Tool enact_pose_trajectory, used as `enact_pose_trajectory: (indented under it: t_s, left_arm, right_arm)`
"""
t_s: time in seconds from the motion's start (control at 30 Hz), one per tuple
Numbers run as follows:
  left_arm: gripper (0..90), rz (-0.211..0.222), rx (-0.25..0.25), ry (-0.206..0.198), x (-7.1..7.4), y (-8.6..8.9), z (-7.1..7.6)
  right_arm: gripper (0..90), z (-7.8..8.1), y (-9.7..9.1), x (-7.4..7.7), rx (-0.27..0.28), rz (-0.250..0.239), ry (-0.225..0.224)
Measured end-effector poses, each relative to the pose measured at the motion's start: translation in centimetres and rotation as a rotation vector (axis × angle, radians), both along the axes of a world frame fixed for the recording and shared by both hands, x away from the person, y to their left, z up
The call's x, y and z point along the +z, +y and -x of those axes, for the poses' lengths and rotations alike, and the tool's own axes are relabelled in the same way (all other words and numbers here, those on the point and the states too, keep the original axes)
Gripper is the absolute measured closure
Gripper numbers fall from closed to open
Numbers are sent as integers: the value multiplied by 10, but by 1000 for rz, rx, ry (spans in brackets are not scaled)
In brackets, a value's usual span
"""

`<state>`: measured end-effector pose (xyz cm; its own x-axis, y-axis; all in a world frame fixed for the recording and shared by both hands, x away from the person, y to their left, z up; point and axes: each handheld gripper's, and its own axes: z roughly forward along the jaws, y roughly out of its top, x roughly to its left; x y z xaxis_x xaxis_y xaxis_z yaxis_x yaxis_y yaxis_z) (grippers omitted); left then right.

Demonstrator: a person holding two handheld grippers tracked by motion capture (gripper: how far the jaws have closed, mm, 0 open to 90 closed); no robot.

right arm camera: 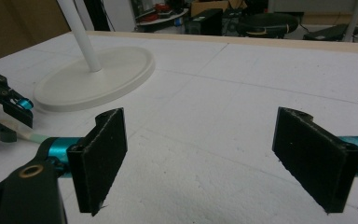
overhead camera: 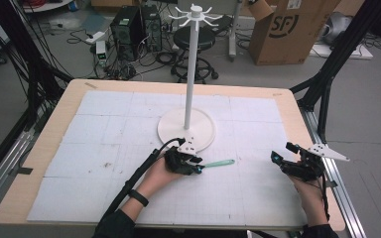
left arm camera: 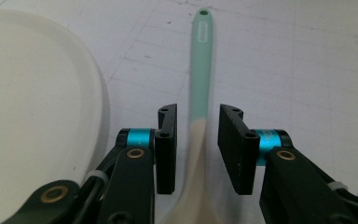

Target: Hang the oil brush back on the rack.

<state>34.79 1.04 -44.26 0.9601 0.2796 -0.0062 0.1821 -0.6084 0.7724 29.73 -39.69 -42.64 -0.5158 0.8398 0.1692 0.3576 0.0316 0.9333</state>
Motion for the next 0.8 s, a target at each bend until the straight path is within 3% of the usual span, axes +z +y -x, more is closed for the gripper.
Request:
enact_pose_trajectory:
  t_s: [0.3,0.43,0.8]
  left_arm:
    - [738,-4,13,21,-3,0,-3]
    - [801,-12,5,13,-3,-1,-1]
    - [823,-28,14,-11,-1,-4,4]
  right_arm:
    - [172,0,0,0,0,7,1]
    - [172,0,0,0,-1,6,0]
    - [173,1,-1,1,-2,-2,1]
